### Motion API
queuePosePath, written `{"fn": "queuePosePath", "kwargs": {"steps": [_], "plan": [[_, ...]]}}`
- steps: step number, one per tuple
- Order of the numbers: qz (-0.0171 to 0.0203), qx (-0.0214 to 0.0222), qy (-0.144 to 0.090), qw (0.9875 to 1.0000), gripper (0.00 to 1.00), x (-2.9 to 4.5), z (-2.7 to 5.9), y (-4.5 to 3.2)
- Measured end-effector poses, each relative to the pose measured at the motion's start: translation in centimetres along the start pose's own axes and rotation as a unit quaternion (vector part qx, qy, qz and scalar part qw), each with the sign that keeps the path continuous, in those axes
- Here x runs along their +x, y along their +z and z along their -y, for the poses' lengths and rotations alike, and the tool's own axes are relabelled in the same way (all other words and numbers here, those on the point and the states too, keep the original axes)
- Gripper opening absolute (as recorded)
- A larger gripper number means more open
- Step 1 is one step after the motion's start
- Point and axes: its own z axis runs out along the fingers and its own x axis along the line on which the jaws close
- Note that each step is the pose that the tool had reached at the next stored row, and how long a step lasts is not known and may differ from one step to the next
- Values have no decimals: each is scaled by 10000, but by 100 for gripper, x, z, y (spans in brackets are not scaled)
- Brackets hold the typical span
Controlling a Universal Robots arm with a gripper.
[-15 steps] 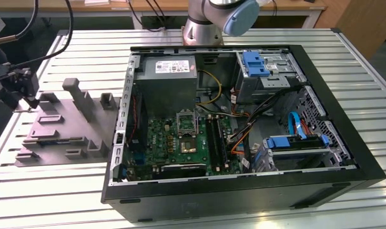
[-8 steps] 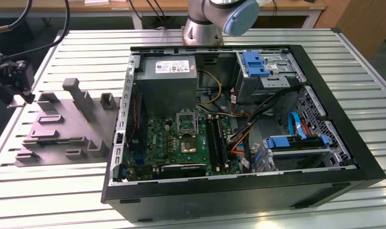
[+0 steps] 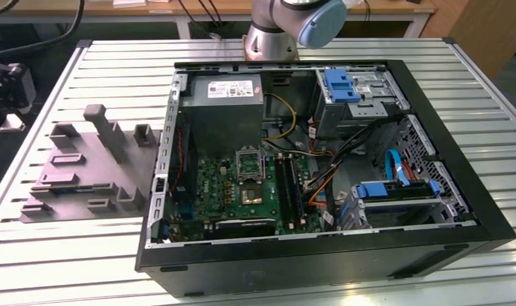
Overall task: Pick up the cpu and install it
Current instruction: 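Pick up the cpu and move it towards the insertion slot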
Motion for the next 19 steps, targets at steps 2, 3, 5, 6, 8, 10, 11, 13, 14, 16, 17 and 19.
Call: {"fn": "queuePosePath", "kwargs": {"steps": [2,3,5,6,8,10,11,13,14,16,17,19], "plan": [[0,0,-1,10000,47,-2,-4,-79],[0,1,-1,10000,47,-3,-6,-124],[1,1,0,10000,47,-4,-11,-203],[0,1,-1,10000,47,-5,-12,-243],[0,2,0,10000,47,-5,-16,-322],[0,3,0,10000,47,-7,-17,-402],[0,3,0,10000,47,-8,-18,-442],[0,4,1,10000,47,-8,-20,-511],[0,4,2,10000,47,-9,-21,-553],[0,5,2,10000,47,-10,-22,-621],[0,6,2,10000,47,-10,-23,-651],[0,5,3,10000,47,-12,-24,-713]]}}
